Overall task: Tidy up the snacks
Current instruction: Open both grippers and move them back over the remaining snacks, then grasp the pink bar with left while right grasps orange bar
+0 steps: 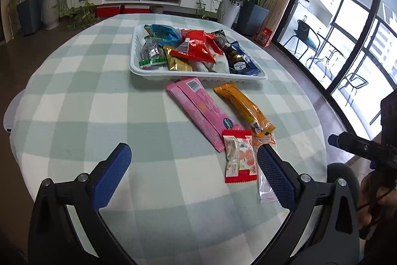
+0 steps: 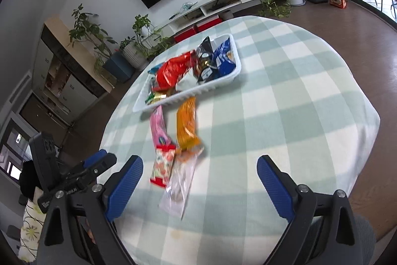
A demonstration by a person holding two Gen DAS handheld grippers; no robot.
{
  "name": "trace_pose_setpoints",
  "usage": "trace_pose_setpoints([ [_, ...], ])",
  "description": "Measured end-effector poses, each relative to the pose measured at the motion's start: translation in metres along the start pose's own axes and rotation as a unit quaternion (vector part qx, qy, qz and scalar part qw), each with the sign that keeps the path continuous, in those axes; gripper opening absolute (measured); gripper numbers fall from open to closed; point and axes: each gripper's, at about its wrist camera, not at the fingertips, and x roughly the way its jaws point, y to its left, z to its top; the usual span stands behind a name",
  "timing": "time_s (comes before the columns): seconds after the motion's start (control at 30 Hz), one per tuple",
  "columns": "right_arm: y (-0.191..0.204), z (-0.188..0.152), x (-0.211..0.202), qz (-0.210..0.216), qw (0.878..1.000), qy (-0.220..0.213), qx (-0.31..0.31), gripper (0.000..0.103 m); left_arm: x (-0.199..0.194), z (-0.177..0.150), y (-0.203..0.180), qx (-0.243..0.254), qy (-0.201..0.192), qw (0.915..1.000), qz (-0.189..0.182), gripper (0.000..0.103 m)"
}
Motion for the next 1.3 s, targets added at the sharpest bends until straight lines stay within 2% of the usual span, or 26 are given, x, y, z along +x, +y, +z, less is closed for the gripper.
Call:
trace_pose_setpoints([
  [0.13,0.01,-0.014,-0.002,-0.009,1.0,0.008,-0.019,0.096,-0.002,-0.004,-0.008,0.004,0.004,1.0,-0.007,0.103],
  [0.37,0.025,-0.026,0.001,-0.015,0.999,0.015,-0.043,0.096,0.008,0.008,-0.012,0.004,0.019,0.9998,-0.009,0.103],
  [0.6,0.026,-0.027,0.004,-0.03,0.999,0.012,-0.042,0.094,0.044,0.035,-0.017,0.005,0.048,0.9987,0.018,0.103],
  [0.7,0.022,-0.026,0.005,-0.032,0.999,0.013,-0.033,0.094,0.068,0.053,-0.016,-0.013,0.061,0.998,0.012,0.102],
  [0.8,0.02,-0.025,0.005,-0.033,0.999,0.013,-0.034,0.093,0.093,0.064,-0.019,-0.01,0.077,0.9969,0.012,0.101],
  [0.9,0.016,-0.024,0.004,-0.033,0.999,0.011,-0.033,0.093,0.115,0.066,-0.018,0.002,0.102,0.9945,0.026,0.092],
  [0.93,0.014,-0.023,0.004,-0.034,0.999,0.01,-0.031,0.093,0.121,0.066,-0.014,0.0,0.112,0.9934,0.025,0.084],
  [1.03,0.009,-0.022,0.004,-0.035,0.999,0.008,-0.027,0.093,0.123,0.067,-0.01,0.011,0.11,0.9934,0.031,0.075],
  [1.17,0.007,-0.022,0.009,-0.033,0.999,0.014,-0.022,0.09,0.122,0.065,-0.007,0.042,0.117,0.9915,0.038,0.055],
  [1.23,0.009,-0.023,0.01,-0.034,0.999,0.017,-0.027,0.09,0.121,0.063,-0.007,0.073,0.131,0.988,0.039,0.054],
  [1.3,0.011,-0.024,0.01,-0.036,0.999,0.016,-0.034,0.09,0.119,0.059,-0.009,0.119,0.147,0.9805,0.055,0.054],
])
